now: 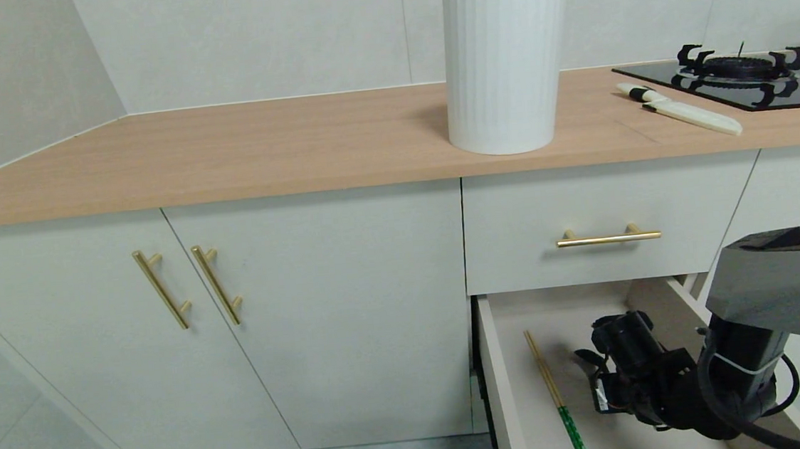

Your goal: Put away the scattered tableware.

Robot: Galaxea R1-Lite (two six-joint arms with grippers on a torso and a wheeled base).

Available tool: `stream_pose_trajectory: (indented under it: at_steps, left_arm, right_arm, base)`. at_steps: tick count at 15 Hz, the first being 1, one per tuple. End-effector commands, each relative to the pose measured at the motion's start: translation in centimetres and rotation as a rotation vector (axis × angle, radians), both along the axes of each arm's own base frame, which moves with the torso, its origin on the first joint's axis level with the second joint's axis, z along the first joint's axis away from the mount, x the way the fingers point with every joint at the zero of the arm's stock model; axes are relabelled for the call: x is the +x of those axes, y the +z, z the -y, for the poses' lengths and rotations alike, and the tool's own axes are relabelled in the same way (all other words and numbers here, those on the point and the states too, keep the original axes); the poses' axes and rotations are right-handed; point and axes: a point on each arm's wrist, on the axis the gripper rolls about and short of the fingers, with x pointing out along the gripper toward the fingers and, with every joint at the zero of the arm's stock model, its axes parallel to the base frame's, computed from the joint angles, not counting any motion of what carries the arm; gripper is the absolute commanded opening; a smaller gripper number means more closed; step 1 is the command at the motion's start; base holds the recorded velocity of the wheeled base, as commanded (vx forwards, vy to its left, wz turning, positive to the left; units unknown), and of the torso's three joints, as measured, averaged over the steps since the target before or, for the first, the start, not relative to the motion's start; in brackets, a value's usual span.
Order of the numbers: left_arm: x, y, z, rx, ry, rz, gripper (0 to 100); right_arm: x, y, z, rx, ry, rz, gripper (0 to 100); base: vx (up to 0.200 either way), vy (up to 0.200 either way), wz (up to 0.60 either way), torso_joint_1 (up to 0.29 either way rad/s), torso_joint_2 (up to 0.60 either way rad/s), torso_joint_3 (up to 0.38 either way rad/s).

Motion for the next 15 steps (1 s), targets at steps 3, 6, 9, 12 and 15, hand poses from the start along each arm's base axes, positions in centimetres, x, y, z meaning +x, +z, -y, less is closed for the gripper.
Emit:
stream_pose_trajectory:
  at_steps: [3,6,9,12,15]
  left_arm:
    - [0.0,0.0,0.0,0.000,0.000,0.000,100]
    - [0.0,0.0,0.0,0.000,0.000,0.000,100]
    - [0.0,0.0,0.0,0.000,0.000,0.000,100]
    - [0.0,0.0,0.0,0.000,0.000,0.000,100]
    - [0.0,0.0,0.0,0.000,0.000,0.000,100]
  right_arm:
    - [0.0,0.0,0.0,0.000,0.000,0.000,100]
    - [0.0,0.0,0.0,0.000,0.000,0.000,100]
    - [0.0,0.1,0.0,-0.001,0.001,0.001,100]
    - [-0.1,0.6,0.0,0.005,0.001,0.014,100]
    - [-1.0,2.8,0.4,0.021,0.004,0.054,100]
  base:
    - [0.000,0.000,0.00,0.000,0.00,0.000]
    - [0.000,0.000,0.00,0.000,0.00,0.000]
    - [0.000,0.000,0.00,0.000,0.00,0.000]
    - [0.000,0.000,0.00,0.000,0.00,0.000]
    - [0.000,0.000,0.00,0.000,0.00,0.000]
